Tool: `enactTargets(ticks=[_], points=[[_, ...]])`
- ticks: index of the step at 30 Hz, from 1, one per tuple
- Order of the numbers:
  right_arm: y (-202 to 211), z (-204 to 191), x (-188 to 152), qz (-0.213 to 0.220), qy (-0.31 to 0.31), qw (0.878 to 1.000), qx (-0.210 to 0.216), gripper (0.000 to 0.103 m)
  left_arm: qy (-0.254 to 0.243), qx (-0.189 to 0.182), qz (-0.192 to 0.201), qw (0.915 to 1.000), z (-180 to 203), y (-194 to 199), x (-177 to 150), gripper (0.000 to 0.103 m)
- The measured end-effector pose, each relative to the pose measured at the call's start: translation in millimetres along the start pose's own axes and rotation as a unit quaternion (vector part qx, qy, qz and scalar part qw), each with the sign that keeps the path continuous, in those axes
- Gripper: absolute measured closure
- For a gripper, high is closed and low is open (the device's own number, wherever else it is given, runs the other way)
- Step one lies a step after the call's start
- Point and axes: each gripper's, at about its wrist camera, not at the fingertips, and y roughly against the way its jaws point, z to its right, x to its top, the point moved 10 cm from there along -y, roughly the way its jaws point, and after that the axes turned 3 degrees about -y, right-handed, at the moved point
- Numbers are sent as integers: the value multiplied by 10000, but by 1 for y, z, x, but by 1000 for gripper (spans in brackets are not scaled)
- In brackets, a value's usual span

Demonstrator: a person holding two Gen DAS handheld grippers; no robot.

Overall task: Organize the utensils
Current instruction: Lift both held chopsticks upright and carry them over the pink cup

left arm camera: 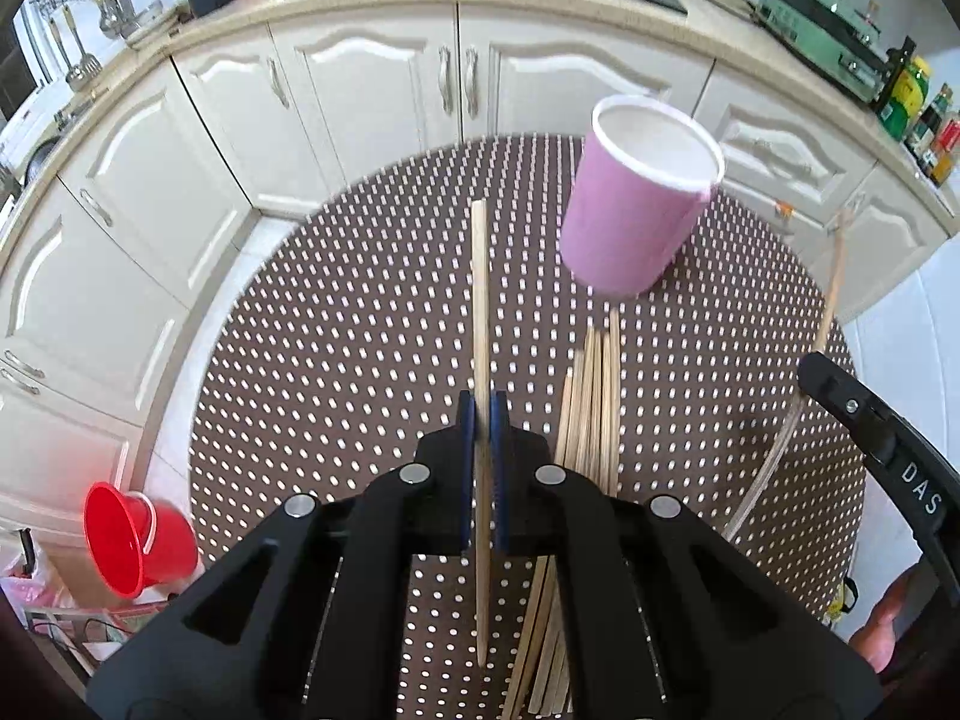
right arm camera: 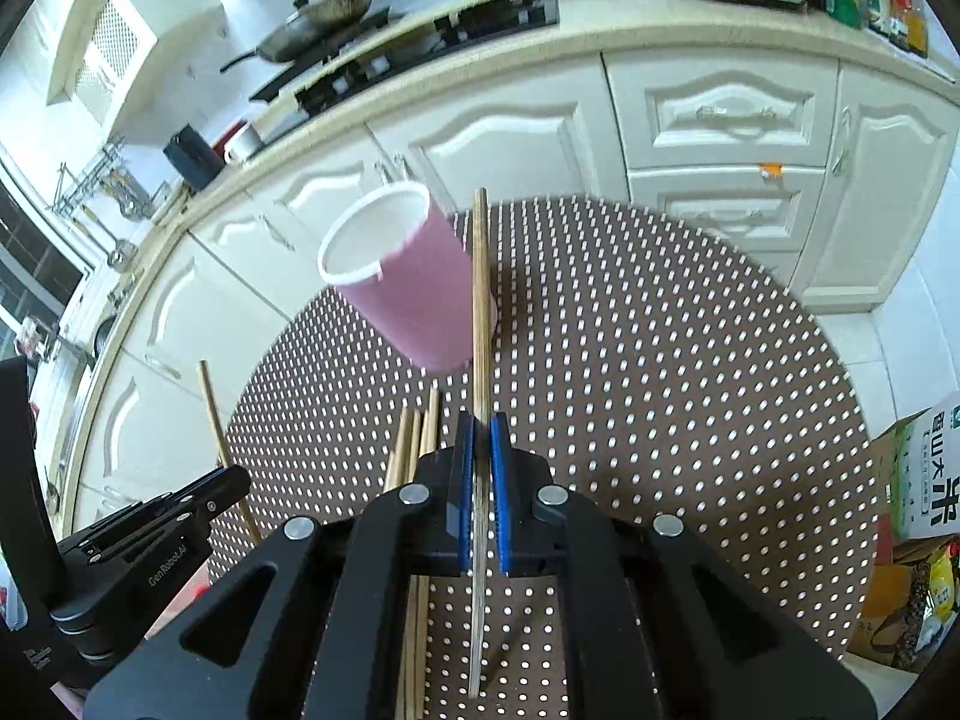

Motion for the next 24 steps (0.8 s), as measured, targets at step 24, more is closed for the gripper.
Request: enactTargets(ticks=[24], points=[[90,-42,82,1508,-5,9882,-260,98,-154,-608,1105,9919,2,61,94,98]])
